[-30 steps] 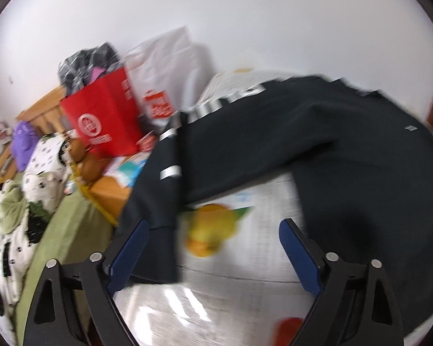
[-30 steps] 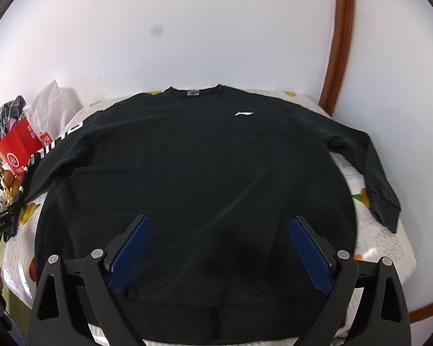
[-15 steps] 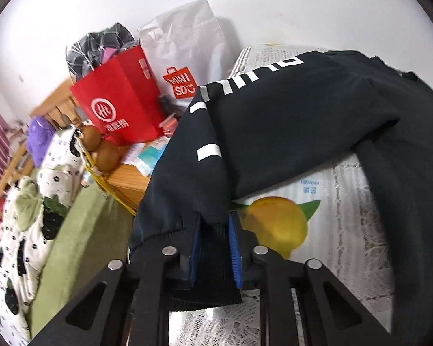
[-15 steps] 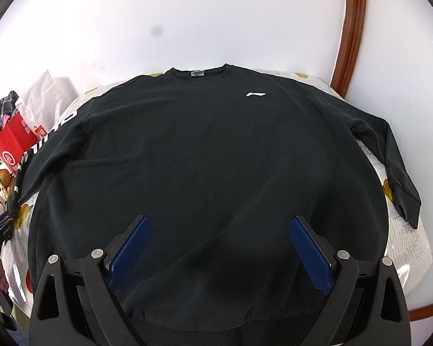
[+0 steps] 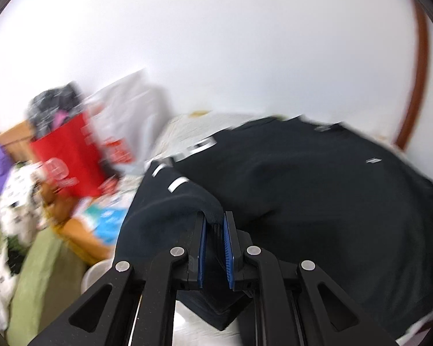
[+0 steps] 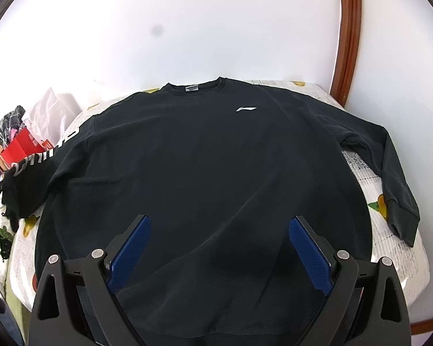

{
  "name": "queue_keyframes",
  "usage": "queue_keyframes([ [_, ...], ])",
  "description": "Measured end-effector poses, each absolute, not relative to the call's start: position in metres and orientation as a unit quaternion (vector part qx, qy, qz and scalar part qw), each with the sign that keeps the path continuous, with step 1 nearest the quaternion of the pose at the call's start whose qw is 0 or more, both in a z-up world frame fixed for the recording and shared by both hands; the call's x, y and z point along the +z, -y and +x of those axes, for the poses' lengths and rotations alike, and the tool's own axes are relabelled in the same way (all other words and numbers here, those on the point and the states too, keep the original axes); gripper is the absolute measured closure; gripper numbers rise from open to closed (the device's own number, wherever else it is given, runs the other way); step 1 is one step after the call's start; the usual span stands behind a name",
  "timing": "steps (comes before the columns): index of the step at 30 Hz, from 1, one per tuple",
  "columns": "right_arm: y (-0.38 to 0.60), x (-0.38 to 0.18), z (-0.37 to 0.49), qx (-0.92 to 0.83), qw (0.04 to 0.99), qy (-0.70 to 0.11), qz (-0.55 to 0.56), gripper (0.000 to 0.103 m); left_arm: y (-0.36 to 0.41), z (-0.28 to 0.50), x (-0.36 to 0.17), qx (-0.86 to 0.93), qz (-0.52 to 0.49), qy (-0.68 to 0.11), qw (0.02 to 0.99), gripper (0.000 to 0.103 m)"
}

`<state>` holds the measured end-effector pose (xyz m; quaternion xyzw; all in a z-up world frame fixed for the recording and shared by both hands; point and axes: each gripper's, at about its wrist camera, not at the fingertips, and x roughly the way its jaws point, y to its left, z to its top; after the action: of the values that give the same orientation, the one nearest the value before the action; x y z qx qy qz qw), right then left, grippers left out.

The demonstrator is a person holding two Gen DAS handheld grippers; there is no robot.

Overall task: Fold small clothes
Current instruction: 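Grasp the lettered sleeve cuff of the black sweatshirt with the left gripper, then fold the sleeve and side across the sweatshirt body with the left gripper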

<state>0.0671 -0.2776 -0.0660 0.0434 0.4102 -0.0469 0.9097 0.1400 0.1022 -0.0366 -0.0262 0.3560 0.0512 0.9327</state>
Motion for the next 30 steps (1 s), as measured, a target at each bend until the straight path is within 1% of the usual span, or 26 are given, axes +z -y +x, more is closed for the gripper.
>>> queue_keyframes([
  [2,0.288,-0.063,0.069,-0.046,0.91,-0.41,0.046,0.009,-0.085,0.148,-0.028,0.012,-0.039,-0.354,0.934,0.092],
  [6,0.308,-0.053,0.073,-0.052,0.915,-0.398,0.042,0.009,-0.044,0.17,-0.013,-0.03,-0.029,-0.344,0.938,0.092],
  [13,0.337,-0.038,0.085,-0.07,0.922,-0.379,0.027,0.009,0.018,0.198,-0.003,-0.076,-0.014,-0.33,0.941,0.092],
  [20,0.349,-0.054,0.098,-0.058,0.92,-0.386,0.04,0.009,0.062,0.236,-0.021,-0.092,-0.011,-0.352,0.931,0.092],
  [26,0.344,-0.072,0.11,-0.055,0.91,-0.408,0.038,0.009,0.072,0.252,-0.038,-0.1,-0.024,-0.377,0.921,0.091],
  [27,0.342,-0.073,0.112,-0.053,0.91,-0.41,0.04,0.009,0.072,0.253,-0.041,-0.105,-0.027,-0.381,0.918,0.09],
  [29,0.334,-0.073,0.117,-0.041,0.91,-0.41,0.038,0.009,0.069,0.252,-0.042,-0.118,-0.035,-0.385,0.915,0.083],
  [30,0.329,-0.072,0.119,-0.035,0.912,-0.408,0.035,0.009,0.066,0.25,-0.041,-0.123,-0.038,-0.382,0.915,0.076],
])
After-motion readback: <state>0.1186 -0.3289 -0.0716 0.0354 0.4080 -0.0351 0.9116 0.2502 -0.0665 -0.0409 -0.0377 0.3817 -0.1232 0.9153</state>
